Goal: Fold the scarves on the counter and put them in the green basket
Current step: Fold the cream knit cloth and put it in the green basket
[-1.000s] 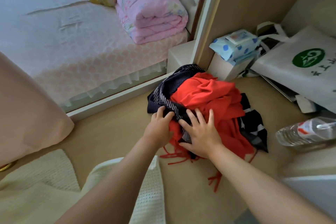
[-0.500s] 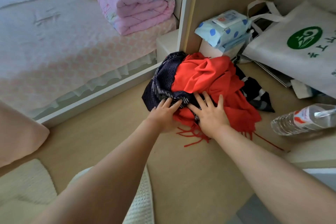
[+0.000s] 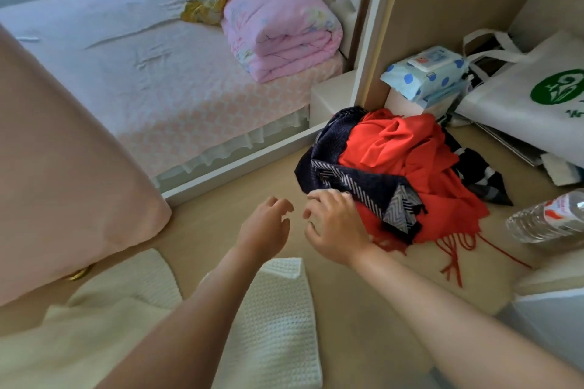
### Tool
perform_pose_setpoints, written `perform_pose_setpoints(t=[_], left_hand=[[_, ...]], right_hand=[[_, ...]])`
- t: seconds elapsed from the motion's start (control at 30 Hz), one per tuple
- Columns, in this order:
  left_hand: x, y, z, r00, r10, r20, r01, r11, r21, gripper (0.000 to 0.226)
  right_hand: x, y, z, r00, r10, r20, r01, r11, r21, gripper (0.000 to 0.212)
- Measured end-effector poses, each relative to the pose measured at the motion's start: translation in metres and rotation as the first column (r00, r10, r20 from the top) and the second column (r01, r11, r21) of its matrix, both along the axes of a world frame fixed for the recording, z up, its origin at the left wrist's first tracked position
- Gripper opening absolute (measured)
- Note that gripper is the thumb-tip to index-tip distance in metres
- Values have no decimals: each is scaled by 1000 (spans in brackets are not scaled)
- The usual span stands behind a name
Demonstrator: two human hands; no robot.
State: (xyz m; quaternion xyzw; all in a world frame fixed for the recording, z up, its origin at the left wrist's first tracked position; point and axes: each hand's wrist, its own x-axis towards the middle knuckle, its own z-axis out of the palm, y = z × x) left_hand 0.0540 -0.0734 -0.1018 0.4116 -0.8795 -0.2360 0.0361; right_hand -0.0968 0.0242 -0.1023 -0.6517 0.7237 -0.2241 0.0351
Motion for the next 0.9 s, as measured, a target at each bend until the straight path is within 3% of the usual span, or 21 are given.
perform_pose_setpoints(t=[0.1, 0.2, 0.27, 0.37, 0.43, 0.53, 0.67, 0.8, 0.9], left_hand=[[63, 4, -8, 998, 52, 18, -52, 999, -3, 35], [129, 2, -16, 983, 57, 173, -63, 998, 28, 49], [169, 3, -20, 945, 19, 327, -41, 997, 60, 46], [219, 16, -22, 937, 4, 350, -66, 984, 166, 47], [244, 26, -26, 945, 48, 323, -113, 976, 188, 54], [266, 31, -28, 907, 51, 418, -118, 983, 138, 61], [277, 29, -21, 864, 14, 504, -53, 997, 63, 35], [280, 24, -10, 939, 104, 327, -72, 991, -110, 35], [279, 12, 7, 945, 325, 46, -299, 912, -282, 25]], right_hand=[[56, -4, -2, 980, 123, 157, -158, 958, 237, 26], [106, -7, -3, 973, 194, 126, -231, 850, 473, 49], [136, -7, -10, 959, 257, 117, -278, 788, 549, 64], [174, -2, -24, 932, 294, 212, -361, 701, 615, 79], [194, -1, -33, 927, 311, 208, -370, 674, 639, 77], [211, -2, -42, 949, 293, 118, -299, 712, 635, 73], [213, 0, -38, 967, 252, 19, -200, 715, 670, 39], [199, -7, -22, 999, 36, -30, -13, 825, 565, 16], [177, -16, -7, 987, -132, -95, 162, 866, 473, 16]])
